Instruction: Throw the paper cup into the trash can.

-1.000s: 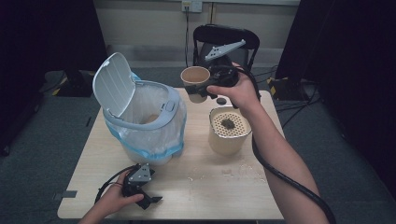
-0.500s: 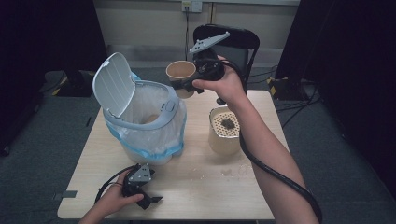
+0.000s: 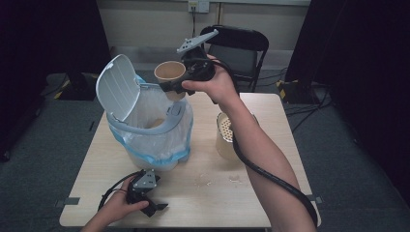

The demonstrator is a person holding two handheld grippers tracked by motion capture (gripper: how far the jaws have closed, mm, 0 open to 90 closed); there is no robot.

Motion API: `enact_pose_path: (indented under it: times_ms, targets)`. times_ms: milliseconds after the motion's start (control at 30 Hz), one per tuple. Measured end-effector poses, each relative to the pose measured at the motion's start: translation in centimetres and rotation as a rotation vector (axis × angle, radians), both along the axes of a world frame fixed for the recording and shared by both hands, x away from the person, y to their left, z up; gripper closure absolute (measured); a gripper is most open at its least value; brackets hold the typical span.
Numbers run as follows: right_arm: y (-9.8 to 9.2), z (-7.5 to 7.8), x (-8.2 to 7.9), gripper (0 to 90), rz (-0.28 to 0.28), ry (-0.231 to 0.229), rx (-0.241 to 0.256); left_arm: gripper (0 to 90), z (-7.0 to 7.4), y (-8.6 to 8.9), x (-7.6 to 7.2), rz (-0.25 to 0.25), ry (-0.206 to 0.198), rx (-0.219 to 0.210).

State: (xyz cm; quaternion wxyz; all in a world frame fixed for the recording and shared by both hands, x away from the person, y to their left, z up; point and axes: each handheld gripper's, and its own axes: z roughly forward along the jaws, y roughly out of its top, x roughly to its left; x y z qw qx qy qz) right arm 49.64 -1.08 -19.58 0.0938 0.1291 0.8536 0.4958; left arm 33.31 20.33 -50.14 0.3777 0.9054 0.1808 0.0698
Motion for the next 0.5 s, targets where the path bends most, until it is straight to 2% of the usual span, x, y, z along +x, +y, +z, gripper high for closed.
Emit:
enact_pose_path:
  times_ms: [200,500]
  targets:
    - [1.7,-0.3,-0.2,29.2,0.028,0.008,0.001,0.0,-0.1,0.0,0.0,0.000,0.006,-0.014]
    - [3.5,-0.5,-0.4,29.0,0.063,0.017,0.019,0.0,-0.1,0.0,0.0,0.000,0.007,-0.009]
